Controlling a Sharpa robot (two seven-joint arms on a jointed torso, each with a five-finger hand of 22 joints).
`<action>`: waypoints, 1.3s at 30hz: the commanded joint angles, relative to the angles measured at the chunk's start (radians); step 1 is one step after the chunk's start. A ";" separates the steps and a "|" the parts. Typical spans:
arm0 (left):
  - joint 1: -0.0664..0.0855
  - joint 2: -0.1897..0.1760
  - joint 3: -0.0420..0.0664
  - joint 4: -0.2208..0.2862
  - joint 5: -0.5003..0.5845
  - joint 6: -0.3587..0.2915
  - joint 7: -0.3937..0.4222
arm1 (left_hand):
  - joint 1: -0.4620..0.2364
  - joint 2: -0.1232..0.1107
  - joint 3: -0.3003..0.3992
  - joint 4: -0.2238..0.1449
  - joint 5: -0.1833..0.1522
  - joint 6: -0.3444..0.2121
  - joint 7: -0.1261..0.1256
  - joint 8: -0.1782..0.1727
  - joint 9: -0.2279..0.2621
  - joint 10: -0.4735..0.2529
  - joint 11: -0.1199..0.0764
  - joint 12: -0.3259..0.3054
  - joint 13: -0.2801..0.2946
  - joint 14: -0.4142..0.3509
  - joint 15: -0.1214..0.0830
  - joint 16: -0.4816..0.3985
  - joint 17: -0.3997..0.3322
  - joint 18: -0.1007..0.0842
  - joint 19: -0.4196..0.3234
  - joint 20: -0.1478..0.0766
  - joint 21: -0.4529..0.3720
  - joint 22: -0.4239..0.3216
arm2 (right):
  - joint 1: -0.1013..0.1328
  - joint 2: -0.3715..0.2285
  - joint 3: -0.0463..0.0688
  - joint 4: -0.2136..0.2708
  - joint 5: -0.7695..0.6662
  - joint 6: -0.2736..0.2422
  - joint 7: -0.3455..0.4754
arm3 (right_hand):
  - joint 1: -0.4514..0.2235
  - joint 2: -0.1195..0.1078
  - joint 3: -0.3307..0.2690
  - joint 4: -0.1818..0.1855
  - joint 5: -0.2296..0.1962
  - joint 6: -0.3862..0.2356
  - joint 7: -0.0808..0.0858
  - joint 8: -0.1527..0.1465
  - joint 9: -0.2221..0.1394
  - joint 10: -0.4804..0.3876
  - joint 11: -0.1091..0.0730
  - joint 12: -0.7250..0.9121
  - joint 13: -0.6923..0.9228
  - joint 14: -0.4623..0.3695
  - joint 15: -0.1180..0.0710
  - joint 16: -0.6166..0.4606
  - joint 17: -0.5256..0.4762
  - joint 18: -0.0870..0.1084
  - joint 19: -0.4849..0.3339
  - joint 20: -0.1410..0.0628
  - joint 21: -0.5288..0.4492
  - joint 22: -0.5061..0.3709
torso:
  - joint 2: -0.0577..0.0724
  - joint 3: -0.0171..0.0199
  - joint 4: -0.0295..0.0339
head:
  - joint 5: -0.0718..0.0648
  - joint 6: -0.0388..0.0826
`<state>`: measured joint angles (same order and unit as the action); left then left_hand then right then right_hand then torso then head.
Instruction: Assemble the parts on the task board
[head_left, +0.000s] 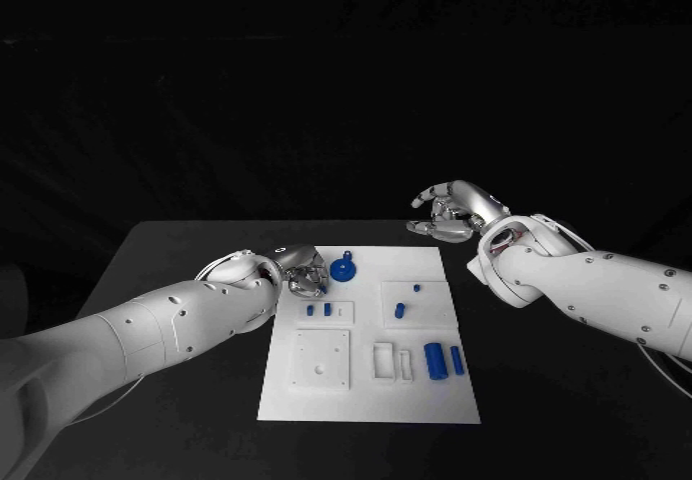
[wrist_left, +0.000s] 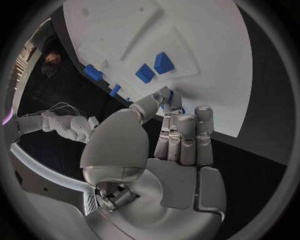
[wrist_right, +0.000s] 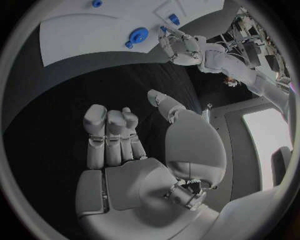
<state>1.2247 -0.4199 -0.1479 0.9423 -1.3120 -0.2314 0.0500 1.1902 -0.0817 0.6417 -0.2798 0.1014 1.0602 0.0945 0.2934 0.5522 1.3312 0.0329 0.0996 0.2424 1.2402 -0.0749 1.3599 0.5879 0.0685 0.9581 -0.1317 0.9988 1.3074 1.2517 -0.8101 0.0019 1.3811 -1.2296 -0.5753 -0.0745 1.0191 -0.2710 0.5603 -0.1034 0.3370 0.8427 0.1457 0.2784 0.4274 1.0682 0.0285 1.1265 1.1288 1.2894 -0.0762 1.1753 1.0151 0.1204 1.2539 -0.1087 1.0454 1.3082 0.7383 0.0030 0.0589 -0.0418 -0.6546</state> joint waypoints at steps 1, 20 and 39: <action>-0.009 0.007 -0.010 -0.002 -0.053 0.008 -0.009 | 0.002 0.006 0.003 -0.002 0.004 0.009 0.000 0.002 0.000 0.009 0.001 -0.003 -0.002 0.004 -0.004 -0.006 -0.002 0.039 0.002 -0.038 0.007 0.009 | 0.000 0.000 0.000 0.001 -0.006 0.009 0.008 | -0.004 0.005 -0.004 0.003 0.003 0.007 0.002 0.002 -0.001 -0.015 0.005 -0.004 -0.001 0.008 -0.002 -0.005 -0.001 0.141 0.001 -0.005 -0.005 0.003 | 0.000 -0.0002 -0.0001 | -0.001 0.000; -0.010 -0.011 -0.013 0.010 -0.003 -0.021 0.026 | 0.027 -0.054 -0.004 -0.006 0.003 -0.130 0.038 -0.070 -0.036 -0.021 0.016 -0.029 -0.014 -0.008 0.011 -0.017 -0.005 0.035 -0.007 -0.030 0.000 0.009 | 0.000 -0.002 0.000 -0.002 -0.006 0.012 0.008 | -0.005 0.004 -0.005 0.003 0.003 0.005 0.002 0.002 -0.001 -0.017 0.005 -0.005 -0.003 0.007 -0.001 -0.006 -0.002 0.141 0.001 -0.004 -0.006 0.003 | 0.000 -0.0012 0.0009 | -0.003 0.003; -0.010 -0.032 -0.010 0.001 0.019 -0.052 0.014 | 0.028 -0.065 -0.009 -0.005 -0.003 -0.161 0.042 -0.080 -0.045 -0.027 0.019 -0.031 -0.018 -0.010 0.013 -0.018 -0.005 0.037 -0.007 -0.028 -0.001 0.010 | 0.000 -0.001 0.000 -0.011 -0.005 0.096 0.011 | 0.003 0.005 0.002 -0.009 -0.022 -0.003 0.006 -0.002 -0.003 -0.033 0.008 -0.058 -0.052 -0.016 0.000 -0.040 -0.017 0.141 -0.026 0.010 -0.038 -0.004 | 0.000 -0.0009 0.0013 | -0.002 0.008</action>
<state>1.2143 -0.4478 -0.1597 0.9413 -1.3126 -0.2638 0.0621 1.2209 -0.1369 0.6373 -0.2863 0.1014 0.9053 0.1355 0.2199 0.5080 1.3110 0.0515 0.0727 0.2254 1.2327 -0.0672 1.3474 0.5841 0.0696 0.9521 -0.1340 0.9988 1.3078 1.2517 -0.8112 0.0019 1.3712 -1.2297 -0.5488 -0.0745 1.0191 -0.2710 0.5625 -0.1056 0.3185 0.8420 0.1464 0.2784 0.4249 1.0643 0.0247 1.0781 1.0848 1.2785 -0.0755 1.1404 1.0012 0.1205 1.2364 -0.0994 1.0133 1.3057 0.7385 0.0015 0.0595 -0.0440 -0.6487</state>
